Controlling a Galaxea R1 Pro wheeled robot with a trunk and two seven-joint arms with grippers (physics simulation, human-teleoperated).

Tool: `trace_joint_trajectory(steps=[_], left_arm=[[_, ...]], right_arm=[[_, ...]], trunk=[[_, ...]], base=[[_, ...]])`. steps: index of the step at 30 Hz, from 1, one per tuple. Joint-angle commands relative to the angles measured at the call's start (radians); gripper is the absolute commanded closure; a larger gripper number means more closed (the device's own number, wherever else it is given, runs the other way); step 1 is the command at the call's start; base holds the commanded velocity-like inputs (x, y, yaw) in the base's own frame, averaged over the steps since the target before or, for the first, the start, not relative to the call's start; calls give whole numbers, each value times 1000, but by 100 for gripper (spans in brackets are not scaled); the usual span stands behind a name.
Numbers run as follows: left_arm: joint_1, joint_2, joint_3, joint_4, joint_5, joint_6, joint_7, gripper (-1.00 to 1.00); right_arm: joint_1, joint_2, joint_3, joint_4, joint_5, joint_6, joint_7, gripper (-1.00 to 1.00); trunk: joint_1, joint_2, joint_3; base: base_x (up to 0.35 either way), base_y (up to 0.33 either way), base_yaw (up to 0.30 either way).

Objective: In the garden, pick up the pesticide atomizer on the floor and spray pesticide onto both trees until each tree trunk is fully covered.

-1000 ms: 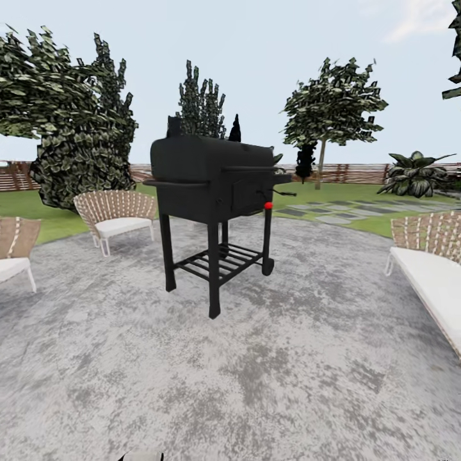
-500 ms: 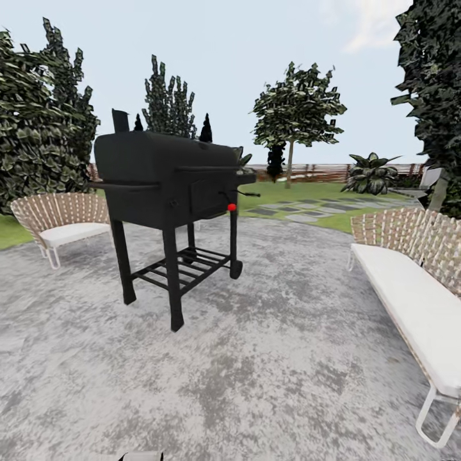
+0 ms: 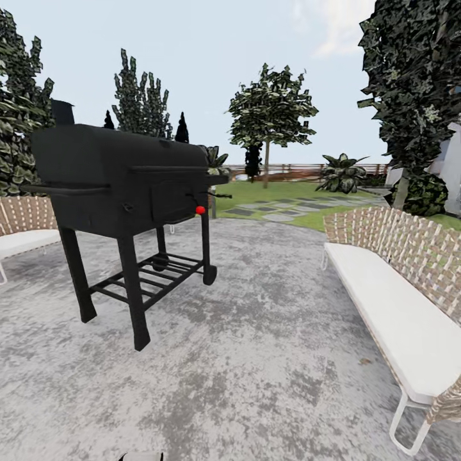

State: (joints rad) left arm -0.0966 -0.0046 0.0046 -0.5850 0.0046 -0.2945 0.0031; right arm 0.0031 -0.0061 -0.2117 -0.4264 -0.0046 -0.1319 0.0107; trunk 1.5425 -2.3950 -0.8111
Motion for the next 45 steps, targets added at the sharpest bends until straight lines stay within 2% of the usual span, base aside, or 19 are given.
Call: trace_joint_trajectory(steps=[1, 16, 29, 45], left_arm=[[0, 0, 0, 0, 0, 0, 0, -100], [0, 0, 0, 0, 0, 0, 0, -100], [0, 0, 0, 0, 0, 0, 0, -100], [0, 0, 0, -1, 0, 0, 0, -100]], right_arm=[[0, 0, 0, 0, 0, 0, 0, -100], [0, 0, 0, 0, 0, 0, 0, -100], [0, 0, 0, 0, 0, 0, 0, -100], [0, 1, -2, 0, 1, 0, 0, -100]], trunk=[[0, 0, 0], [0, 0, 0], [0, 0, 0], [0, 0, 0]], base=[[325, -23, -23], [329, -3, -8], [330, 34, -221], [330, 75, -18]])
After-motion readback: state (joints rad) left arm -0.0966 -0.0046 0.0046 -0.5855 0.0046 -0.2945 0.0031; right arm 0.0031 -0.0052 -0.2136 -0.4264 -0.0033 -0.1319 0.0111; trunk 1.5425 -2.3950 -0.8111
